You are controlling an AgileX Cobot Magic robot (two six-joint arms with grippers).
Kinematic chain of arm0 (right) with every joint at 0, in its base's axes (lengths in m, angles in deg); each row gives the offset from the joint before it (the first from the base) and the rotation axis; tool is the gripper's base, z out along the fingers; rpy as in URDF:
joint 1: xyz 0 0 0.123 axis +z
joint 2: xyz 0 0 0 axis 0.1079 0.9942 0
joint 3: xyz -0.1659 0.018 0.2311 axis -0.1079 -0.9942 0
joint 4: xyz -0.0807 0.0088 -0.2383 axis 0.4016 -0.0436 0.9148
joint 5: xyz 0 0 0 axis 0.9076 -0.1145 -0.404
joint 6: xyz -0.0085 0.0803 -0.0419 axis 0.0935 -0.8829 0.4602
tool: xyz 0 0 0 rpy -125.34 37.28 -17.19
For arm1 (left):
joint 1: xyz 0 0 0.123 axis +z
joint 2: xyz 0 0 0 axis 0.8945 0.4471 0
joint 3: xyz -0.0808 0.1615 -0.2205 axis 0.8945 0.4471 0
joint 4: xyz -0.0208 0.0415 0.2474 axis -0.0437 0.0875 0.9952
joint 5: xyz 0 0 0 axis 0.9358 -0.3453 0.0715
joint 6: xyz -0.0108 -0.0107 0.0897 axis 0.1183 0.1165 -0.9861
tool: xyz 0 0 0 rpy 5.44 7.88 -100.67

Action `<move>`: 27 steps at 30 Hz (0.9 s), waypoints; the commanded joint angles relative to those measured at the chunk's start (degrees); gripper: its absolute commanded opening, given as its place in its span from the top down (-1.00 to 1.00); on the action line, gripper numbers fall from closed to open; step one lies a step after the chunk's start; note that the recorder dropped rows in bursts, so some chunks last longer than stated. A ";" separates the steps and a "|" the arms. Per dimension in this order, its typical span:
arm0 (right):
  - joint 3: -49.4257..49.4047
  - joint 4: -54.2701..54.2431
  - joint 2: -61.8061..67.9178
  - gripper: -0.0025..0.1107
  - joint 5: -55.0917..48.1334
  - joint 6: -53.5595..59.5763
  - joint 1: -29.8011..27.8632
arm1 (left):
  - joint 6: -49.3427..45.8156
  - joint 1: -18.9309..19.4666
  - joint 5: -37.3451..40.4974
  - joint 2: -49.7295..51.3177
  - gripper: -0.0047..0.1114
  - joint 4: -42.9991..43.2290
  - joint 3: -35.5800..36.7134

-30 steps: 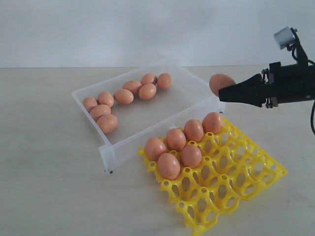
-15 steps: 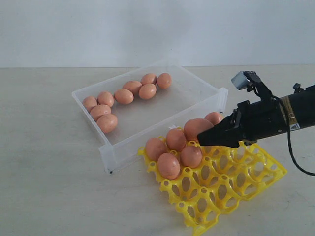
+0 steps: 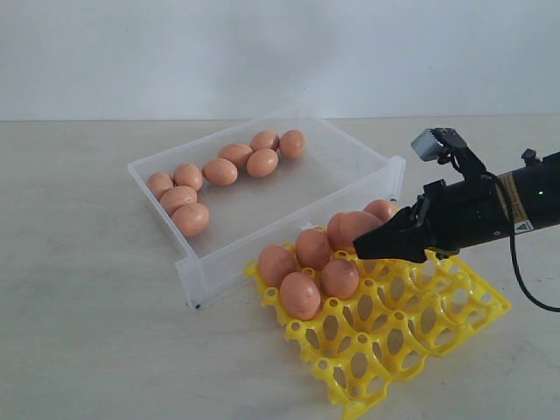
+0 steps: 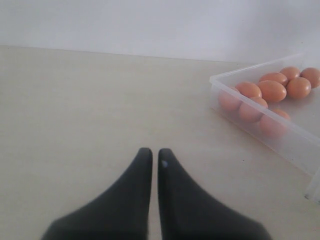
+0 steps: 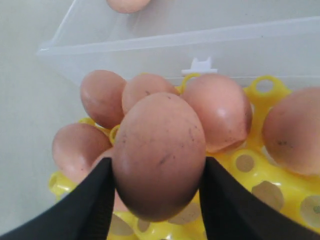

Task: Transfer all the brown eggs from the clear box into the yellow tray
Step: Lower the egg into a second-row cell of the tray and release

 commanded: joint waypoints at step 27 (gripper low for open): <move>-1.64 -0.31 -0.19 0.30 -3.37 -1.01 0.79 | 0.06 0.17 -0.23 -0.20 0.85 -0.15 0.15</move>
